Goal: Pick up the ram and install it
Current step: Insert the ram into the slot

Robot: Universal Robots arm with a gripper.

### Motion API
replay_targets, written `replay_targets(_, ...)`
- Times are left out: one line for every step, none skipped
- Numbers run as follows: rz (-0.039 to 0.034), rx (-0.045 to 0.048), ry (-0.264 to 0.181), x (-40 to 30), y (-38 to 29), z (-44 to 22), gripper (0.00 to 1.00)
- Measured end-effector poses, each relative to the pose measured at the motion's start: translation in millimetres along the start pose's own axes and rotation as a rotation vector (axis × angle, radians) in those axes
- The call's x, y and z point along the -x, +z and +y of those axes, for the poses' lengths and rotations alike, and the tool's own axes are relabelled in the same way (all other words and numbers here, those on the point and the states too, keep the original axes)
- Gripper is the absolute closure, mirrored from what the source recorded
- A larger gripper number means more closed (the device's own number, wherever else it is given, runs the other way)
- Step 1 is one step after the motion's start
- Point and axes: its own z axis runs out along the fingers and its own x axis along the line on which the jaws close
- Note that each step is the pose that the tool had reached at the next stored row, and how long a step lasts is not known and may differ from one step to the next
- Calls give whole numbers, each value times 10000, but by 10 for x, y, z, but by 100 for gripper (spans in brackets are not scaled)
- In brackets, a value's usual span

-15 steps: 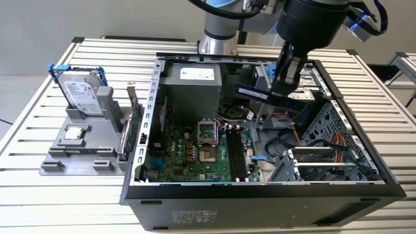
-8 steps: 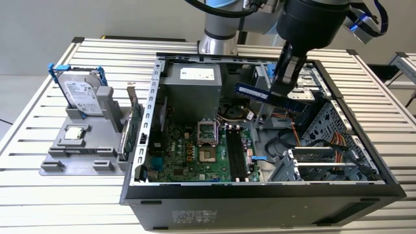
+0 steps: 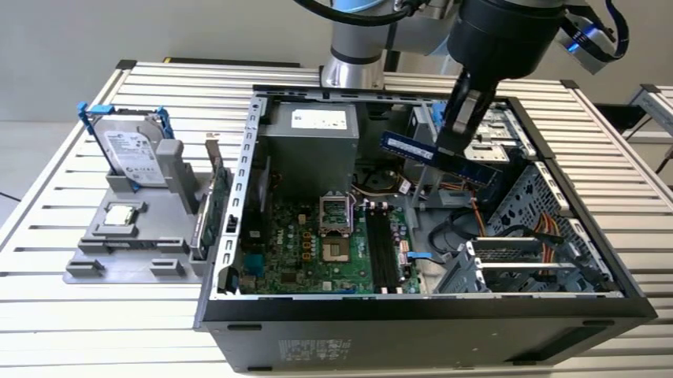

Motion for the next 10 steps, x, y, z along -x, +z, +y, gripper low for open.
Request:
replay_targets(-2,0,84,0,0,0,100)
replay_targets(-3,0,163,0,0,0,100)
replay_targets(-4,0,242,0,0,0,100)
replay_targets(-6,0,322,0,0,0,100)
replay_targets(-7,0,404,0,0,1,100)
replay_targets(-8,0,485,0,0,1,100)
replay_targets(-11,0,563,0,0,0,100)
replay_targets(-12,0,647,0,0,0,100)
replay_targets(-13,0,729,0,0,0,100)
replay_targets(-15,0,817,0,0,0,100)
